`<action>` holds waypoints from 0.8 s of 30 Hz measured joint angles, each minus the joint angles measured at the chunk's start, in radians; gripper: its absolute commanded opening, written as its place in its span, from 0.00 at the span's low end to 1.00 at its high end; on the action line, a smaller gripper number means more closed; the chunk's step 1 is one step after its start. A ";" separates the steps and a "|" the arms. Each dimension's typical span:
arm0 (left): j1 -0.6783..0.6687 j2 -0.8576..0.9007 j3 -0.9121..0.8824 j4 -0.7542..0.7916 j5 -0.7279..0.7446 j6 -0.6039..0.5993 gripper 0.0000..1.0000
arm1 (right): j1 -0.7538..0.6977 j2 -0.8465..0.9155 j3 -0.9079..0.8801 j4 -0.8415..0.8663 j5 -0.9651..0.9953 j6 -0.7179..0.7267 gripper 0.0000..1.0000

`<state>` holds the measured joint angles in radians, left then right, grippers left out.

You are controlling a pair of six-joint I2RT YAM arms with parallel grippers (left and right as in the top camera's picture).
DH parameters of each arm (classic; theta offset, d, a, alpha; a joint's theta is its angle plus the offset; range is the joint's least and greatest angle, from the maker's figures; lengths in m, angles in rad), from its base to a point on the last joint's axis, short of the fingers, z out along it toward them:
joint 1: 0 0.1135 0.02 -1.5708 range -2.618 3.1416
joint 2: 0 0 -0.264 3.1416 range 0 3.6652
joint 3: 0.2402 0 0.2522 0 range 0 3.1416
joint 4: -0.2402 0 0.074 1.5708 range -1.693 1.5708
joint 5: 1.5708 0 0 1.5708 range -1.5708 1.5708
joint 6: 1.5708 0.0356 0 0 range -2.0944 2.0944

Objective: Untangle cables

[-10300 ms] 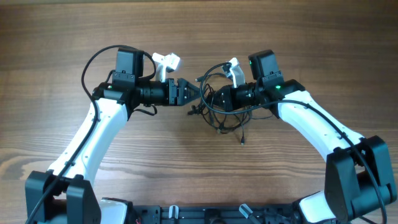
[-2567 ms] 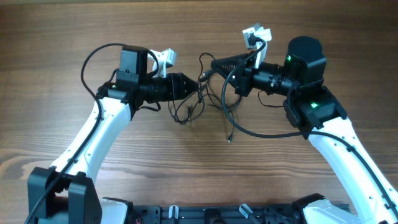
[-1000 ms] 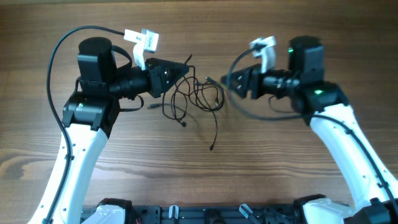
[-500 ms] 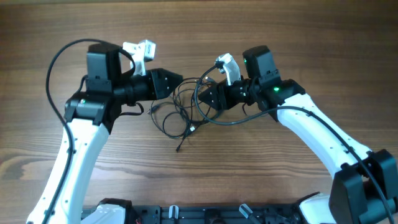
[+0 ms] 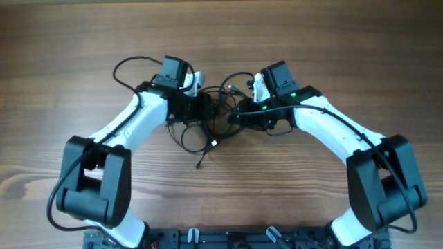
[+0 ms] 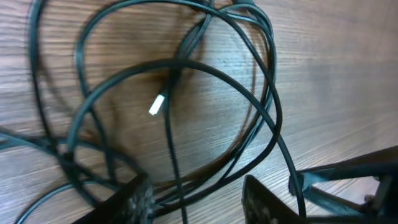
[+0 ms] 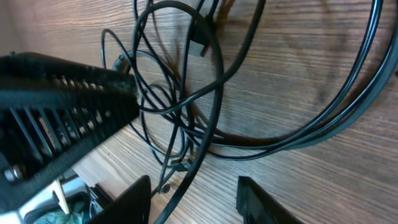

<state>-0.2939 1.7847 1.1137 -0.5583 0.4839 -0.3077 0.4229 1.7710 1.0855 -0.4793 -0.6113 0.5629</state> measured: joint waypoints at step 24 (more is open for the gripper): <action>-0.094 0.036 0.001 -0.023 -0.182 0.007 0.34 | -0.259 -0.182 0.183 0.291 -0.320 -0.053 0.04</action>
<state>-0.3878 1.8206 1.1149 -0.5812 0.3019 -0.3008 0.1638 1.5890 1.2686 -0.1883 -0.9314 0.5095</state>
